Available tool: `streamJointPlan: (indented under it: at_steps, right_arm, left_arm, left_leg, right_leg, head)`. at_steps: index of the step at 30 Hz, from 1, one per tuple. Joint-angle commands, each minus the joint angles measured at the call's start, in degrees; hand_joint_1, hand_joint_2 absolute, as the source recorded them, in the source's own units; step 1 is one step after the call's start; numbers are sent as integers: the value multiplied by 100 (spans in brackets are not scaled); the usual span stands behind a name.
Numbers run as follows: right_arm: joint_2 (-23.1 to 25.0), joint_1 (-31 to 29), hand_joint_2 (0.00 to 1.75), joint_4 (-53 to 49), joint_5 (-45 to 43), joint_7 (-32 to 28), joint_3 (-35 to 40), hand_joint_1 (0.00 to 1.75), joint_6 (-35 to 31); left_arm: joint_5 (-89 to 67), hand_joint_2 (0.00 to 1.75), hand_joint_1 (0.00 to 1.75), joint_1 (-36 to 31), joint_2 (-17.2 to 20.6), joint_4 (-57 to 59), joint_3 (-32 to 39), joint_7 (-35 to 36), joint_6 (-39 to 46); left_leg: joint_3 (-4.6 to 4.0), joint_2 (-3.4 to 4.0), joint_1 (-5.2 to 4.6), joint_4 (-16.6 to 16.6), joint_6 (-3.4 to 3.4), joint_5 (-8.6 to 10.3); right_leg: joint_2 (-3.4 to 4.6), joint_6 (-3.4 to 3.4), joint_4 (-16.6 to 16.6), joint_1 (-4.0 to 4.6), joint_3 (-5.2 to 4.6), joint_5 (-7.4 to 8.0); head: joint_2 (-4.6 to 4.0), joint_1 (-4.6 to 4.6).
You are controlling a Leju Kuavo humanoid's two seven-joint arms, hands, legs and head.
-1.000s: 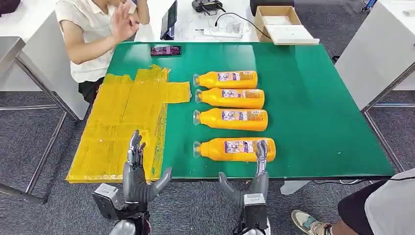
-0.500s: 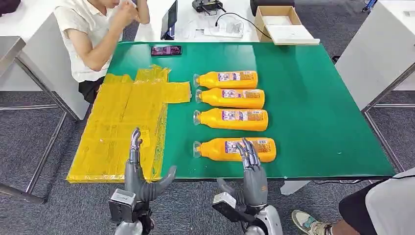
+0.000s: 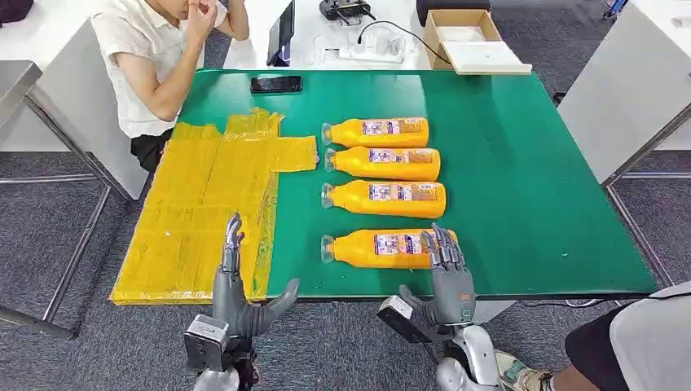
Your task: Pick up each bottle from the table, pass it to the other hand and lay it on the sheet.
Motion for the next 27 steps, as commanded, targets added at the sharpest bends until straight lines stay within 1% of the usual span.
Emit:
streamJointPlan:
  at_steps: [1,2,3,4,5,7,8,10,11,12,13,14,15,17,18,19,20,21,22,23,24,26,27]
  right_arm:
    - [1,-231,175,506,-3,27,-117,0,-85]
    - [1,-231,175,506,-3,27,-117,0,-85]
    - [9,-275,175,579,141,173,-123,0,-86]
    - [-23,-372,175,667,195,217,-132,0,3]
    - [-44,-475,175,763,201,246,-160,0,81]
    - [-89,-670,175,901,301,286,-160,0,164]
    - [-122,-778,175,1013,422,371,-147,0,209]
    - [-144,-871,175,1080,522,487,-165,0,249]
    - [-179,-936,175,1129,638,616,-154,0,311]
    - [-219,-1001,175,1160,764,759,-143,0,396]
    - [-244,-1049,175,1173,810,813,-141,0,447]
    - [-267,-1094,175,1175,910,875,-133,0,413]
    - [-287,-1152,175,1170,988,922,-127,0,409]
    - [-314,-1528,175,1424,1071,1133,-47,0,721]
    - [-306,-1634,175,1537,1050,1166,-47,0,835]
    - [-302,-1711,175,1627,1075,1202,-38,0,871]
    - [-289,-1838,175,1788,1108,1242,-28,0,891]
    - [-289,-1911,175,1883,1152,1264,-4,0,900]
    - [-285,-1964,175,1957,1165,1279,7,0,903]
    - [-281,-2048,175,2071,1232,1311,39,0,856]
    - [-277,-2102,175,2122,1243,1325,44,0,875]
    - [-274,-2217,175,2227,1313,1351,87,0,865]
    - [-274,-2217,175,2227,1313,1351,87,0,865]
  left_arm:
    - [37,175,0,-156,64,331,-101,34,8]
    - [37,175,0,-156,64,331,-101,34,8]
    - [45,175,0,-171,66,344,-115,51,-33]
    - [49,175,0,-195,60,363,-129,57,-64]
    - [50,175,0,-216,53,377,-142,58,-80]
    - [51,175,0,-249,40,384,-163,58,-102]
    - [53,175,0,-264,38,388,-175,58,-120]
    - [54,175,0,-263,42,370,-182,58,-143]
    - [48,175,0,-254,43,351,-183,63,-153]
    - [26,175,0,-246,46,328,-184,84,-159]
    - [8,175,0,-237,45,312,-192,93,-162]
    - [-4,175,0,-230,44,295,-197,99,-165]
    - [-16,175,0,-226,40,289,-205,107,-169]
    - [-63,175,0,-230,59,306,-251,186,-224]
    - [-67,175,0,-238,60,321,-258,199,-240]
    - [-68,175,0,-251,61,343,-264,209,-255]
    - [-68,175,0,-284,62,379,-271,218,-271]
    - [-65,175,0,-298,57,399,-273,227,-282]
    - [-65,175,0,-307,56,412,-273,231,-287]
    - [-60,175,0,-327,56,432,-269,239,-300]
    - [-56,175,0,-343,63,449,-268,257,-315]
    - [-53,175,0,-379,94,462,-236,267,-323]
    - [-53,175,0,-379,94,462,-236,267,-323]
  left_leg:
    - [22,5,3,-5,-7,-6]
    - [19,5,2,-6,-6,-4]
    - [25,6,3,-6,-8,-7]
    - [18,6,2,-6,-7,-4]
    - [31,10,4,-7,-11,-9]
    - [12,9,0,-5,-5,-2]
    - [30,17,2,-3,-10,-10]
    - [14,9,0,-4,-5,-2]
    - [28,13,2,-5,-10,-7]
    - [25,11,2,-6,-8,-5]
    - [17,9,-1,-5,-5,-2]
    - [30,14,3,-6,-9,-8]
    - [20,9,0,-5,-6,-4]
    - [25,15,0,-4,-8,-7]
    - [18,20,0,-2,-6,-6]
    - [32,28,1,-1,-10,-13]
    - [20,23,-1,-3,-7,-6]
    - [14,18,0,-2,-5,-3]
    - [27,22,2,-3,-9,-6]
    - [17,13,1,-5,-6,-1]
    - [30,17,5,-2,-10,-7]
    - [20,17,0,-4,-6,-3]
    - [29,21,3,-4,-10,-7]
  right_leg:
    - [-3,-9,-7,5,23,-6]
    - [-2,-8,-7,3,19,-4]
    - [-3,-10,-8,5,26,-6]
    - [-2,-8,-7,4,19,-3]
    - [-1,-13,-8,7,31,-7]
    - [3,-6,-5,2,12,0]
    - [5,-13,-4,5,28,-7]
    - [1,-6,-5,2,14,0]
    - [2,-11,-7,5,28,-4]
    - [1,-9,-7,4,25,-2]
    - [1,-6,-5,1,16,-1]
    - [3,-11,-6,5,28,-5]
    - [0,-7,-6,2,19,-2]
    - [5,-8,-4,2,22,-4]
    - [11,-7,-2,2,14,0]
    - [15,-11,-2,4,27,-5]
    - [14,-8,-2,1,17,0]
    - [10,-5,-2,1,12,2]
    - [9,-9,-4,4,25,-1]
    - [4,-7,-5,2,16,2]
    - [5,-11,-6,8,29,-2]
    - [8,-7,-3,2,17,1]
    - [9,-12,-3,6,27,-2]
  head:
    - [0,0]
    - [0,0]
    - [0,0]
    - [0,0]
    - [0,0]
    - [0,0]
    - [0,0]
    - [-2,0]
    - [-2,0]
    - [0,0]
    - [0,0]
    - [0,0]
    - [-2,0]
    - [0,0]
    - [0,0]
    - [0,0]
    - [0,0]
    - [0,-2]
    - [0,0]
    - [0,2]
    - [-2,0]
    - [-2,0]
    - [-2,0]
